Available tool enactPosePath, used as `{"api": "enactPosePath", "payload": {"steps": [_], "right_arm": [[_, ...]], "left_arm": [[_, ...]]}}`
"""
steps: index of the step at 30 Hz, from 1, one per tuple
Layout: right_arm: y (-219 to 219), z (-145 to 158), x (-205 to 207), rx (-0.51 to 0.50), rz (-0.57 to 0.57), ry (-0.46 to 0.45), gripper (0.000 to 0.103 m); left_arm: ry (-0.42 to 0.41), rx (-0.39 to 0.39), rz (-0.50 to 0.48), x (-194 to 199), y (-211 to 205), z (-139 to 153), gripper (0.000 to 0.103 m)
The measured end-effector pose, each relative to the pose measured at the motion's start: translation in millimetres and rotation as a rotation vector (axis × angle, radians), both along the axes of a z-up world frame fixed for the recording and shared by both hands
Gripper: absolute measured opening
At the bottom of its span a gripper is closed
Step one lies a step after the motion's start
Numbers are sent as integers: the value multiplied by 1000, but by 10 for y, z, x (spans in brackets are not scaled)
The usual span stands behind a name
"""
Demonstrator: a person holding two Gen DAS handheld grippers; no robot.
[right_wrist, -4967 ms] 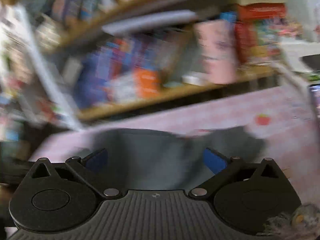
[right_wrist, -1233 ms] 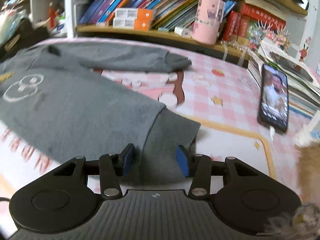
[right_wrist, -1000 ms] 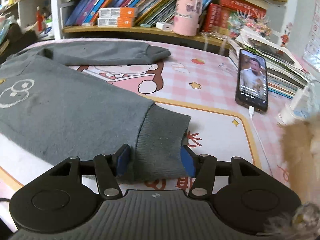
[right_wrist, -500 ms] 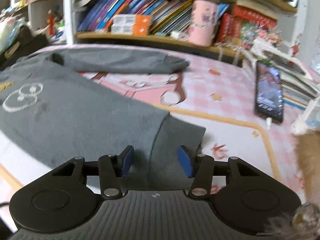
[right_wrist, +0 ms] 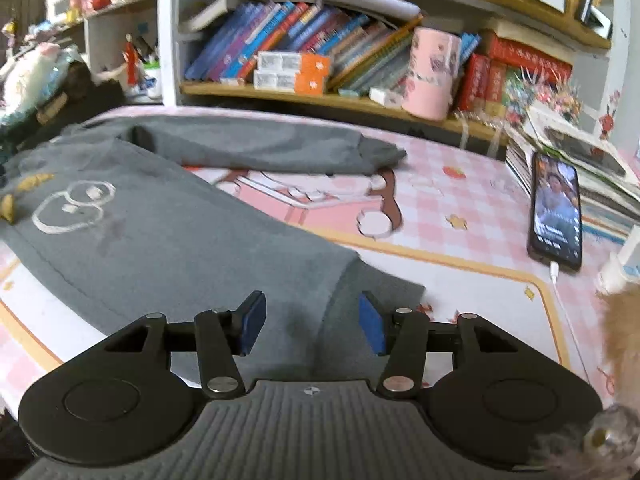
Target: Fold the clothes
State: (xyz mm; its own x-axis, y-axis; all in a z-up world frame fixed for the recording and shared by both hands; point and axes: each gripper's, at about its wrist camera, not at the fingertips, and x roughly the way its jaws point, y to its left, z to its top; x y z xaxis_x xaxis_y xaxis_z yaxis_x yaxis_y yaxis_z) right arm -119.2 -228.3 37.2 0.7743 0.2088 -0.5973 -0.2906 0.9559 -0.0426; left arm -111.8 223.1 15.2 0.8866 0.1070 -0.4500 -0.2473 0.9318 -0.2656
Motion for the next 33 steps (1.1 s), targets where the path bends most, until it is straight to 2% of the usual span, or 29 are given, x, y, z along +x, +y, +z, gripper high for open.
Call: {"api": "enactPosePath", "payload": {"steps": [3,7,11,17,22,33], "right_arm": [[43,25,10,32,23,-8,49],[79,4,66,43,23,-6,49],[63,-85,93,40,13,17,49],[46,-115,75,40,9,19,49],[71,-102,46,32,17,14,49],[111,-149,39,16,19,32,49]], "left_arm": [[-20,4,-67,-31,-179,52,33],[-4,16,-117,-18,-343,17,34],[35,11,-113,8,-359,-62,37],[46,0,-112,-46,-352,-111,38],[45,24,-121,-73,-403,-112,47],[57,27,-135,-43,-423,-146,48]]}}
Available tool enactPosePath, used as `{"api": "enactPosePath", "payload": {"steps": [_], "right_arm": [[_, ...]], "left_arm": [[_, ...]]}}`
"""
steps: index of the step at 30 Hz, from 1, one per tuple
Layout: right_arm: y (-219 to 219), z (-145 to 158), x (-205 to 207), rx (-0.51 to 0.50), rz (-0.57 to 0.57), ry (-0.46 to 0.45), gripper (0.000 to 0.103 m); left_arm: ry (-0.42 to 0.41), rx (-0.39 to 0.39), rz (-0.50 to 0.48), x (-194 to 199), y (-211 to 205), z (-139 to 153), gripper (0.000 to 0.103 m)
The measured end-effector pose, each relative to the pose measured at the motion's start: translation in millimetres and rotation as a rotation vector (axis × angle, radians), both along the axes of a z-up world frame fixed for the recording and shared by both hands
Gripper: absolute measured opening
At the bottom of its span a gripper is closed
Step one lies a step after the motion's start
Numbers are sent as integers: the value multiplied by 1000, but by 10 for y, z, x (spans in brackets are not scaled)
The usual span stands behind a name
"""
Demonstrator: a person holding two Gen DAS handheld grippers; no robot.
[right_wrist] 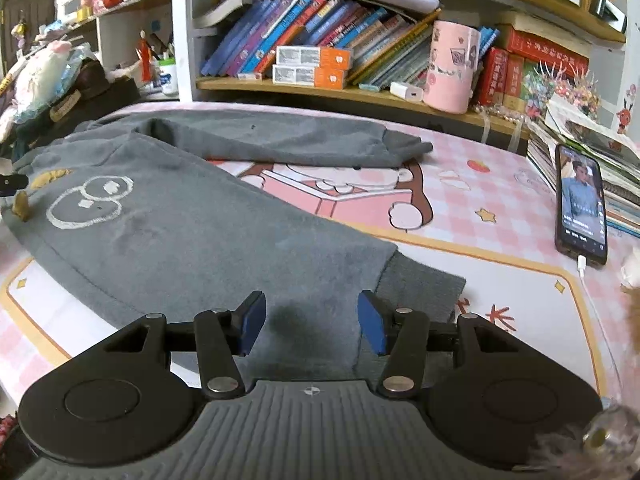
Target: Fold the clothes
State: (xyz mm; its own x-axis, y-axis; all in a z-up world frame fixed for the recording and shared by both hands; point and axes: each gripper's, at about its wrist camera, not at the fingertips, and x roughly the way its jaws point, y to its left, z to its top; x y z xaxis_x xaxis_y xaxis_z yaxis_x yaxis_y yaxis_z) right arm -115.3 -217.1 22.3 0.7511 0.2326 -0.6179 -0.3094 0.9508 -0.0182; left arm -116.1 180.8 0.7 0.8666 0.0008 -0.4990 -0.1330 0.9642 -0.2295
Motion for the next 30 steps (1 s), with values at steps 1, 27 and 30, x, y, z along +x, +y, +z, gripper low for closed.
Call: {"api": "enactPosePath", "payload": {"steps": [1,27,30], "right_arm": [[-1,-11,7,-2,-2,4,49],[-6,-65,1266,-54,-73,36,48],[22,-43,1606,-61,-93,61,48]], "left_arm": [[6,-2,1,7,6,-13,48],[130,168,-63,1122,-67,-33,54],[151,144,-67,1370,-23,-4,57]]}}
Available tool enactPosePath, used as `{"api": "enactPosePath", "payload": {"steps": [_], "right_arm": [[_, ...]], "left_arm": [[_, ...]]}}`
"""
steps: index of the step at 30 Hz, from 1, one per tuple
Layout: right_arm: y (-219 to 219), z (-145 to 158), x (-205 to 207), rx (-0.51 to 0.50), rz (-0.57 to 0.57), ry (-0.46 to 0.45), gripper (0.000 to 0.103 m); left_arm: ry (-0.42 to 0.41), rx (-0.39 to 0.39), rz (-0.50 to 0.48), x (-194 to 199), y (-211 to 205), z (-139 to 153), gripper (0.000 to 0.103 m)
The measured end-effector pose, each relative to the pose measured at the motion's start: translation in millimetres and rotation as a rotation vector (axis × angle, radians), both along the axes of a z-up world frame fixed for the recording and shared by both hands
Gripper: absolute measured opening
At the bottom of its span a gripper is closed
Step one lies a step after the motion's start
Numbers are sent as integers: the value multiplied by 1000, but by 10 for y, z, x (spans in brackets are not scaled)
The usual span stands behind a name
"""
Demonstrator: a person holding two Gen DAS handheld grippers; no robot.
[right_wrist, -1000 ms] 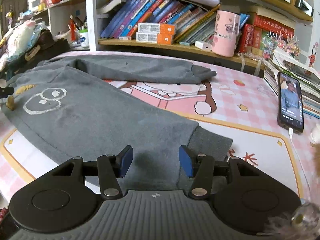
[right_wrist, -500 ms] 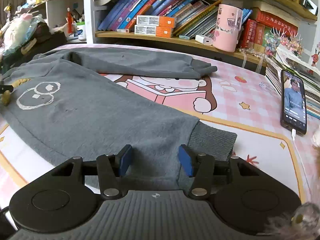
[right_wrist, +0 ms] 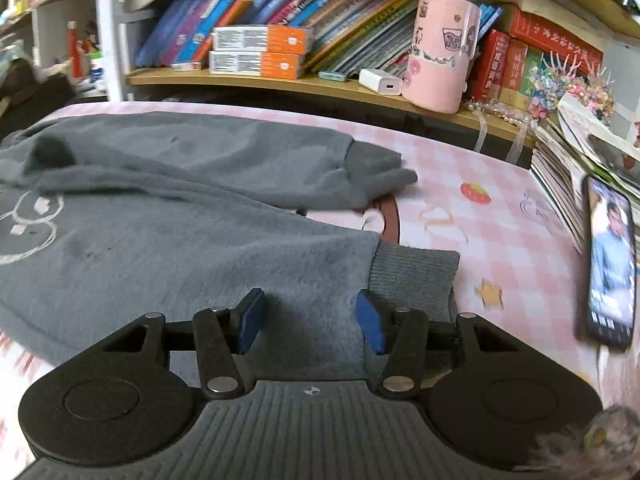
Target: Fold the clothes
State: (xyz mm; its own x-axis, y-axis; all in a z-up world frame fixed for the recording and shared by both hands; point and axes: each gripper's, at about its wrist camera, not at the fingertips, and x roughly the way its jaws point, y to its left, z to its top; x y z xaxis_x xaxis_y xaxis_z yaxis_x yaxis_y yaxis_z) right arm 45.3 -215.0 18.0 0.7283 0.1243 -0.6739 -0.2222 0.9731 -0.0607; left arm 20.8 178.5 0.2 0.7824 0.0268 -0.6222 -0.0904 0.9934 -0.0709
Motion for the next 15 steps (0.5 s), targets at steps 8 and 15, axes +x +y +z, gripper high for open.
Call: {"api": "enactPosePath", "payload": {"steps": [8,15], "right_arm": [[53,12,677,-6,-55,3,48],[101,-8,1191,-14,-104,-17,48]], "left_arm": [[16,-6,8,573,8,-27,57],[13,-4,26,1016,-13,-50,58]]}}
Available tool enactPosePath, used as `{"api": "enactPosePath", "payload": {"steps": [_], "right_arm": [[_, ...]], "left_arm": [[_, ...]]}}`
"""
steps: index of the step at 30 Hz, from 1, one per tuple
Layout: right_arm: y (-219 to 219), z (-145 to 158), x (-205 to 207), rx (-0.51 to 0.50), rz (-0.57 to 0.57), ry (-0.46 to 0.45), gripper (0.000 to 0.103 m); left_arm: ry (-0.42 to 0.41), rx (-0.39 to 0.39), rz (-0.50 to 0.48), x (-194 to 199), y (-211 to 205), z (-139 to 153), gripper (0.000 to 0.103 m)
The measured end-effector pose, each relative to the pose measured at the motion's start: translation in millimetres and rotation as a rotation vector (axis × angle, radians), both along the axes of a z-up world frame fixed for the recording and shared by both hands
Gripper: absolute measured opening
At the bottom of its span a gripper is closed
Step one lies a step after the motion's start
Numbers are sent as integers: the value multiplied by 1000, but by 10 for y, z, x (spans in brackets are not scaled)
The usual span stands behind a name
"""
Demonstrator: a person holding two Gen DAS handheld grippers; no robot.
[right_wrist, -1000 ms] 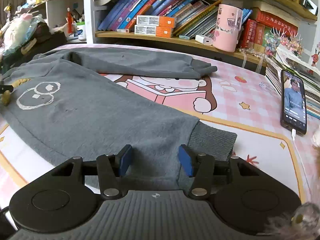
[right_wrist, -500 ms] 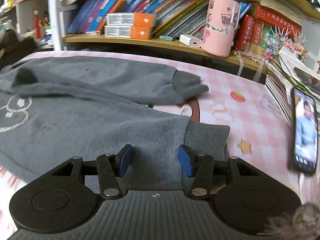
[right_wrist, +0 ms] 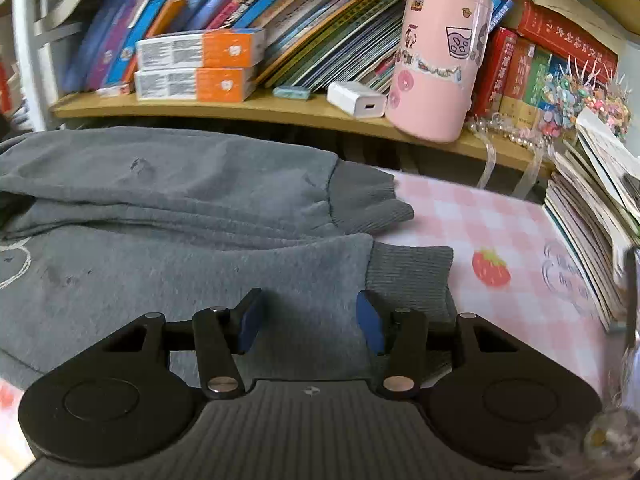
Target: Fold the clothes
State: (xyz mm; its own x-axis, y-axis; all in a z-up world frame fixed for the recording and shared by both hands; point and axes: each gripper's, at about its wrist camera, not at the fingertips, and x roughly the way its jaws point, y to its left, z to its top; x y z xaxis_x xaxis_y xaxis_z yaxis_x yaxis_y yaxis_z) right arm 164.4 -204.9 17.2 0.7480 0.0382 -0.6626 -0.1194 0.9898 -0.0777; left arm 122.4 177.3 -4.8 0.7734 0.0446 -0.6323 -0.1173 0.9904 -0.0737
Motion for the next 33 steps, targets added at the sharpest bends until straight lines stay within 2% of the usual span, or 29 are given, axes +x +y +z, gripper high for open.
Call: {"api": "enactPosePath", "payload": {"steps": [3,8,11,15,18,21,27,30,33], "right_arm": [[19,4,-39,-18,4,-3,48],[-87,30,-436,-32,50,13,48],[-219,36,-839,-17,86,26,48],[-327,35,-1384,8,132,36,49],[-322,47,-1808,-7,166,46,50],[-297,67,-2210,-23,215,63,50],[-316,88,-2727,-38,239,91,51],[-362,107,-2864,-40,234,109,55],[-411,159,-2935,-47,222,127,61]], "left_arm": [[-2,20,-7,-17,-31,-13,58],[5,2,-71,-317,59,11,59],[9,-9,-96,-559,116,24,59],[31,65,-118,-890,120,41,58],[47,46,-120,-1123,182,69,58],[48,94,-143,-1352,200,64,58],[41,122,-177,-1647,168,105,58],[5,121,-157,-1791,216,167,58],[-35,99,-82,-1898,366,226,61]]}}
